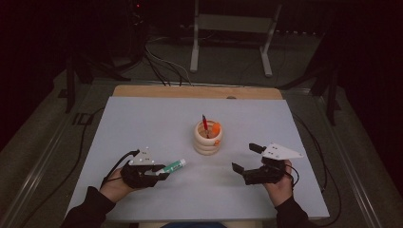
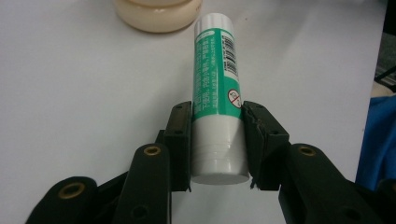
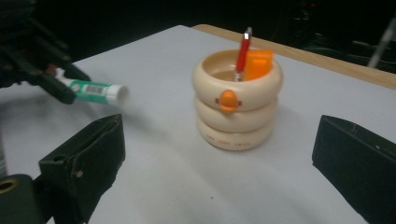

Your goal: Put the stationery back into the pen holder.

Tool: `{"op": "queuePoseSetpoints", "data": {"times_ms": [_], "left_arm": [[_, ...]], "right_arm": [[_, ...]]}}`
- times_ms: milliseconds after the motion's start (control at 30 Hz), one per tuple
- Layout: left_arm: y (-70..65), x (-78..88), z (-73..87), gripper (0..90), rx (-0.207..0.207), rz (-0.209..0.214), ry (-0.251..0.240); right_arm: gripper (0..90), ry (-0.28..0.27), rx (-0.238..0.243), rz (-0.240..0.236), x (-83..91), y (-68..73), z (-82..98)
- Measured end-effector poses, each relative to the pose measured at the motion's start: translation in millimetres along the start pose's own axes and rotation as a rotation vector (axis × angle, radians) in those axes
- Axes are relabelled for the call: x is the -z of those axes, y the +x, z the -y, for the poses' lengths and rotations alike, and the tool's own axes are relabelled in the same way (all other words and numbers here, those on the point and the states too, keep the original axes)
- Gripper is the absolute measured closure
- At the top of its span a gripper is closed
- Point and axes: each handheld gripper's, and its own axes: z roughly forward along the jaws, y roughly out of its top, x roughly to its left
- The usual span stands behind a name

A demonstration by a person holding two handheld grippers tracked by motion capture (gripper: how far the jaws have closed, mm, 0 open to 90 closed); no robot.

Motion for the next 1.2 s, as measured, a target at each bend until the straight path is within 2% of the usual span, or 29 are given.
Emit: {"op": "queuePoseSetpoints", "data": {"times_ms": [233, 300, 433, 567, 700, 833, 867, 933, 1000, 1100, 1167, 1200], "left_arm": [[-2.1, -4.9, -11.1, 66.2, -0.022, 0.02, 0.013], [-2.7, -7.1, -13.7, 66.2, -0.028, 0.023, 0.018], [-3.6, -9.8, -18.9, 66.2, -0.037, 0.039, 0.023], [-3.9, -12.7, -23.8, 66.2, -0.043, 0.044, 0.023], [-4.9, -17.2, -28.1, 66.2, -0.052, 0.055, 0.027], [-5.6, -20.3, -31.1, 66.1, -0.059, 0.06, 0.027], [-5.7, -21.7, -32.1, 66.1, -0.061, 0.063, 0.027], [-6.5, -23.7, -33.6, 66.2, -0.064, 0.068, 0.028], [-7.2, -25.4, -34.8, 66.1, -0.071, 0.07, 0.033], [-7.8, -27.9, -36.5, 66.2, -0.073, 0.07, 0.037], [-8.1, -29.1, -37.4, 66.1, -0.076, 0.071, 0.042], [-8.4, -29.5, -37.9, 66.1, -0.077, 0.071, 0.043]], "right_arm": [[2.2, 0.045, 0.111, 0.008, -2.8, 10.2, -8.8], [1.0, 0.053, 0.142, -0.006, -4.4, 13.7, -11.0], [1.0, 0.074, 0.216, -0.007, -9.9, 21.1, -14.3], [1.0, 0.097, 0.296, 0.008, -16.3, 28.1, -15.7], [1.0, 0.086, 0.4, 0.041, -20.1, 36.9, -17.2], [1.1, 0.096, 0.459, 0.057, -22.6, 43.7, -19.1], [2.5, 0.102, 0.481, 0.078, -23.2, 46.5, -19.5], [7.5, 0.129, 0.49, 0.039, -26.5, 49.1, -21.5], [8.3, 0.146, 0.515, -0.01, -30.3, 52.0, -22.7], [10.3, 0.166, 0.565, -0.017, -36.0, 60.1, -22.6], [11.9, 0.209, 0.59, -0.035, -41.3, 64.3, -22.6], [11.8, 0.232, 0.618, -0.027, -44.7, 68.3, -21.4]]}}
